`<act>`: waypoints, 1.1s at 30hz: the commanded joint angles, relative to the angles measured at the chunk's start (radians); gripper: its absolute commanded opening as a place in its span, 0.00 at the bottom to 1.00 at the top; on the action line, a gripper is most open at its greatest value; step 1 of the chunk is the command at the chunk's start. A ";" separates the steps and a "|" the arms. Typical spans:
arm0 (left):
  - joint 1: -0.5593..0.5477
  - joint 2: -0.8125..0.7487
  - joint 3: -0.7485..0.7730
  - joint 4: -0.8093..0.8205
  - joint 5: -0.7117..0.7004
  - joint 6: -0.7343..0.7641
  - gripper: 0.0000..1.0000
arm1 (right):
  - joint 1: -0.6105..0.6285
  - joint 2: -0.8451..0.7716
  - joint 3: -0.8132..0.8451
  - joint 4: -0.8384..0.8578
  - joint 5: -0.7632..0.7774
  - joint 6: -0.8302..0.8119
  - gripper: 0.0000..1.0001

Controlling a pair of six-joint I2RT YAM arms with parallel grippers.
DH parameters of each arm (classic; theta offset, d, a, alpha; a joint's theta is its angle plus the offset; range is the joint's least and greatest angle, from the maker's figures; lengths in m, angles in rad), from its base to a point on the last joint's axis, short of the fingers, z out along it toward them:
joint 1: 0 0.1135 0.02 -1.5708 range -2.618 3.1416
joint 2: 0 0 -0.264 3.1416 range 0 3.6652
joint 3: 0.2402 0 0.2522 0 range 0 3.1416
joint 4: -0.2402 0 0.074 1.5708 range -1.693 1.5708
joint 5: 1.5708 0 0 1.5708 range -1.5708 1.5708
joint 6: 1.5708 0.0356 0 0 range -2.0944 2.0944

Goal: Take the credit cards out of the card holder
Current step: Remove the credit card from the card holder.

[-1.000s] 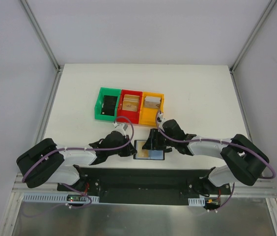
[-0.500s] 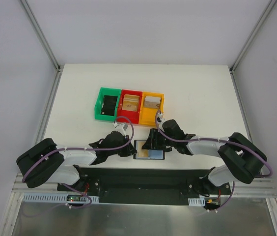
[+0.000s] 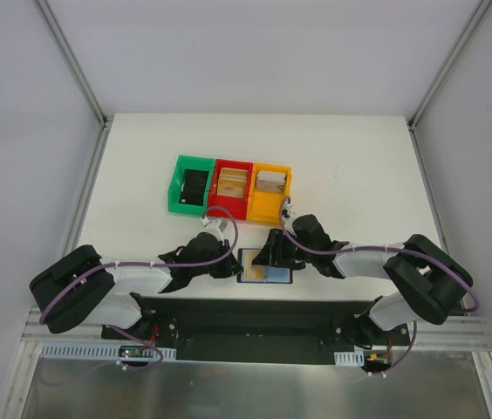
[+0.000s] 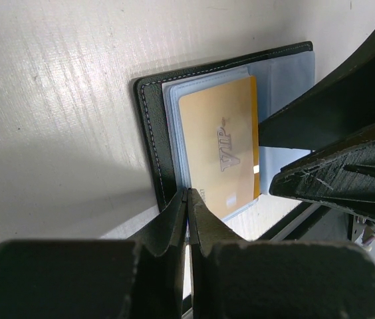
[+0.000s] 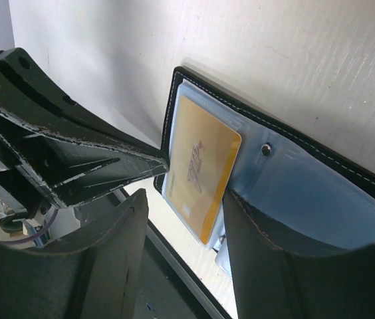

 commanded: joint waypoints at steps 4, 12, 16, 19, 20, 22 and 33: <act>-0.003 0.015 0.014 0.013 -0.011 0.001 0.00 | -0.008 0.041 -0.049 0.222 -0.127 0.074 0.50; -0.003 0.018 0.016 0.019 -0.005 0.007 0.00 | -0.016 0.072 -0.081 0.354 -0.169 0.119 0.50; -0.004 0.026 0.018 0.028 0.000 0.006 0.00 | -0.017 0.073 -0.087 0.383 -0.178 0.125 0.49; -0.003 0.029 0.019 0.033 0.003 0.006 0.00 | -0.019 0.075 -0.090 0.394 -0.183 0.129 0.48; -0.003 0.031 0.019 0.034 0.007 0.007 0.00 | -0.017 0.075 -0.092 0.401 -0.186 0.129 0.47; -0.004 0.032 0.019 0.039 0.009 0.007 0.00 | -0.019 0.081 -0.095 0.409 -0.189 0.134 0.46; -0.004 0.034 0.025 0.051 0.015 0.013 0.00 | -0.020 0.092 -0.109 0.425 -0.194 0.134 0.36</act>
